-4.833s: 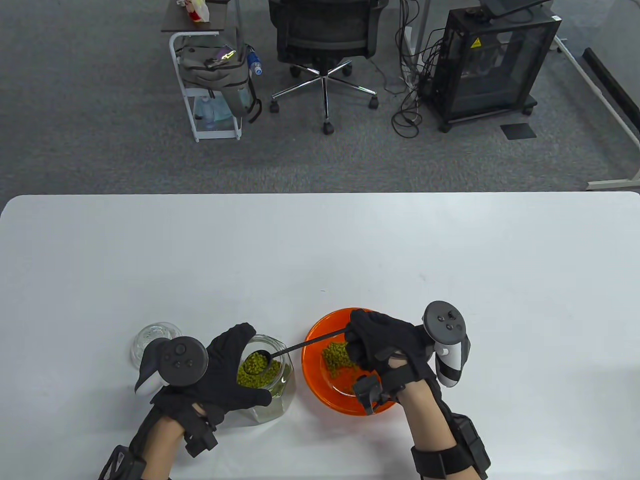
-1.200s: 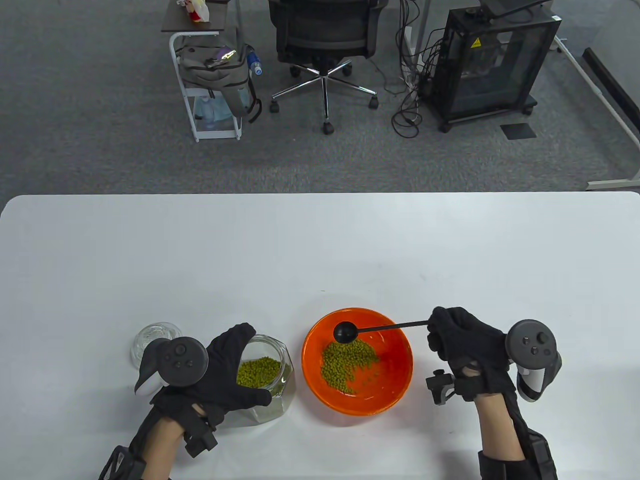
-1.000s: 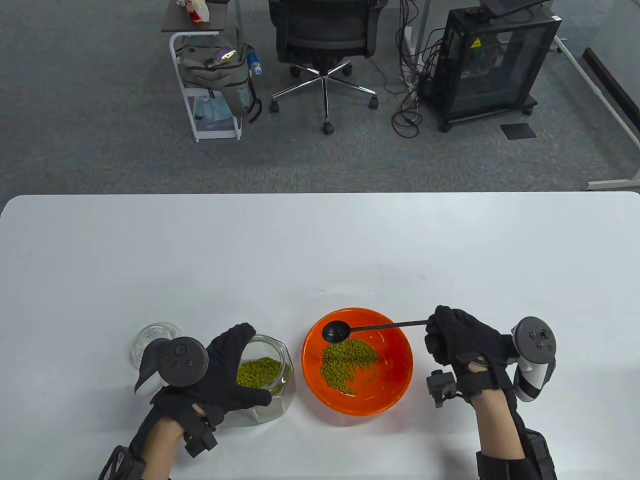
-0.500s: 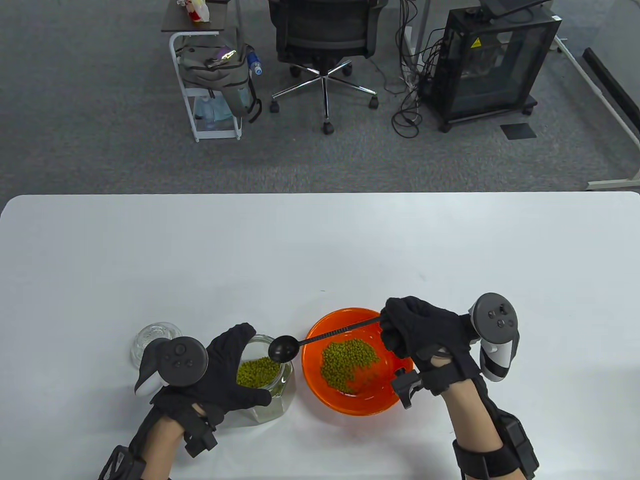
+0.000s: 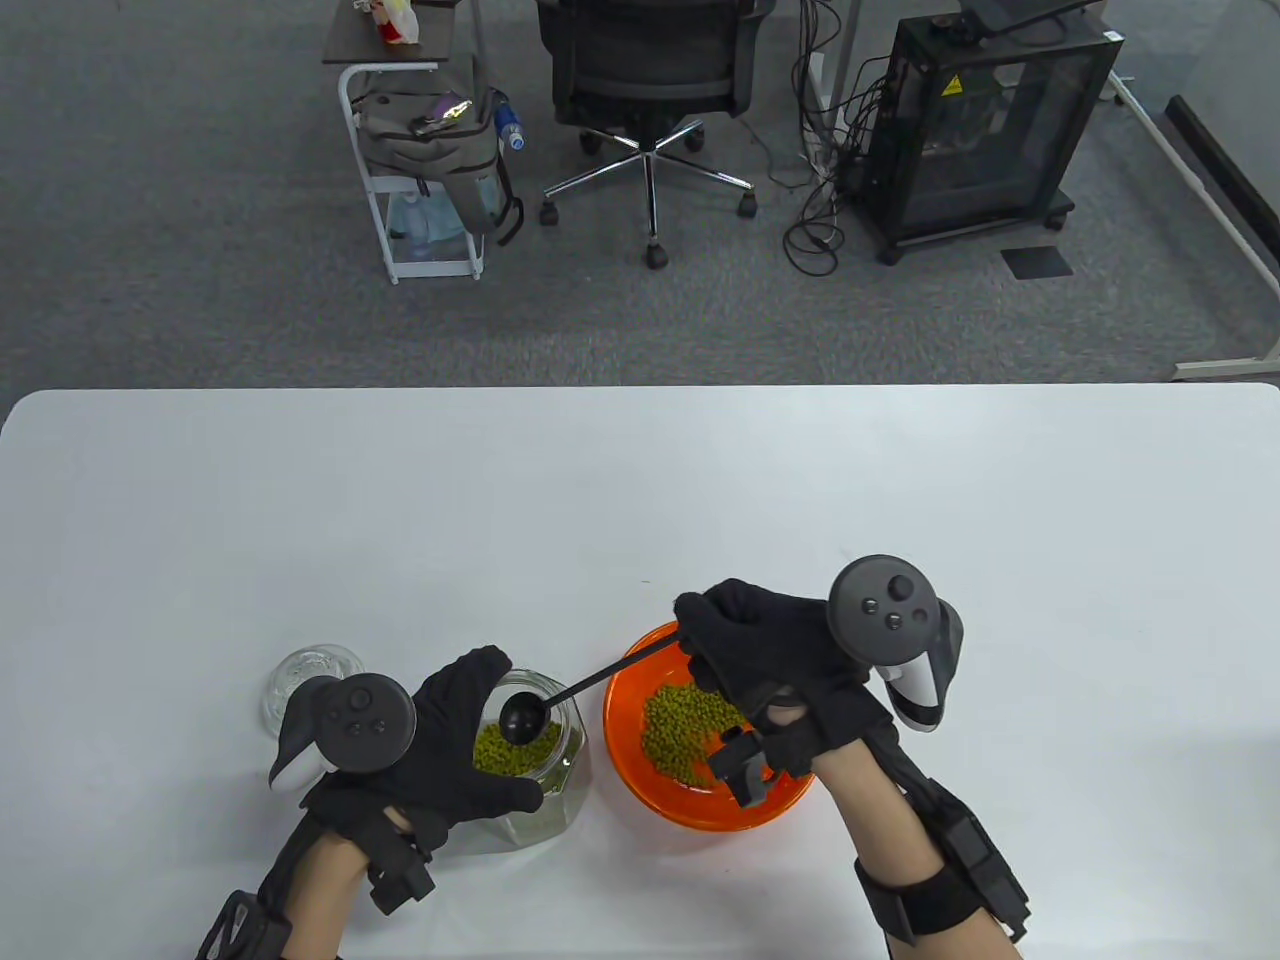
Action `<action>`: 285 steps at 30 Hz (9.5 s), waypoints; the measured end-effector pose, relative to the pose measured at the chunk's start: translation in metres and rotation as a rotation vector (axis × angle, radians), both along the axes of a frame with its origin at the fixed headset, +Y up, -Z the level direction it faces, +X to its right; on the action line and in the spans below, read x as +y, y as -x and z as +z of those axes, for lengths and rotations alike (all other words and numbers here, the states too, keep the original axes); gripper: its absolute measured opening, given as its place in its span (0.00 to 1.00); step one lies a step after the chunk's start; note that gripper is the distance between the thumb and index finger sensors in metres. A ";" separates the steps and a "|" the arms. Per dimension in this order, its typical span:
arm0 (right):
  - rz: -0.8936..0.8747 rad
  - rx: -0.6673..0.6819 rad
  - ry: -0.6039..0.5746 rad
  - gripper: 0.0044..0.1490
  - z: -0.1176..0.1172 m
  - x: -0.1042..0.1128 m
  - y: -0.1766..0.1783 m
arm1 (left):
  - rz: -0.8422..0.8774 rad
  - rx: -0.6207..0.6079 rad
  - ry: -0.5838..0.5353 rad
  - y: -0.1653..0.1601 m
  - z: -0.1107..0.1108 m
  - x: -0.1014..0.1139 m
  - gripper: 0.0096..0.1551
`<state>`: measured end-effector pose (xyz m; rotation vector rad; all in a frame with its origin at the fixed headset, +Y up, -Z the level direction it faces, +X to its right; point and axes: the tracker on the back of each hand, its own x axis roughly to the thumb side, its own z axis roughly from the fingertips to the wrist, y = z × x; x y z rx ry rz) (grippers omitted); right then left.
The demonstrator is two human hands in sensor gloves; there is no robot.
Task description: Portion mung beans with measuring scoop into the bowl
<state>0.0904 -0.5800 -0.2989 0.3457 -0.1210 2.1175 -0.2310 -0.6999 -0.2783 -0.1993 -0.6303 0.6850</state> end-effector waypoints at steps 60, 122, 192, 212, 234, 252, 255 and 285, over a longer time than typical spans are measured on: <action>-0.228 -0.020 0.454 0.28 -0.020 -0.099 0.015 | 0.001 0.000 0.002 0.000 0.000 0.000 0.80; -0.456 -0.164 0.493 0.28 -0.017 -0.116 -0.185 | 0.012 -0.005 0.012 0.001 0.000 -0.001 0.80; 0.062 -0.144 -0.376 0.27 0.043 -0.037 -0.133 | 0.007 -0.006 0.010 0.001 -0.001 -0.002 0.80; -0.429 -0.067 0.008 0.27 0.013 -0.036 -0.089 | 0.007 -0.006 0.009 0.001 -0.001 -0.002 0.80; 0.185 -0.023 -0.113 0.27 0.008 0.010 0.047 | 0.007 -0.007 0.010 0.001 -0.001 -0.002 0.80; 0.522 -0.054 -0.345 0.27 0.026 -0.010 0.110 | 0.007 -0.007 0.010 0.002 -0.001 -0.002 0.80; 0.515 -0.026 -0.311 0.27 0.021 -0.024 0.111 | 0.006 -0.007 0.010 0.001 -0.001 -0.002 0.80; -0.073 0.053 0.301 0.28 -0.008 -0.093 0.055 | 0.007 -0.006 0.011 0.001 -0.001 -0.002 0.80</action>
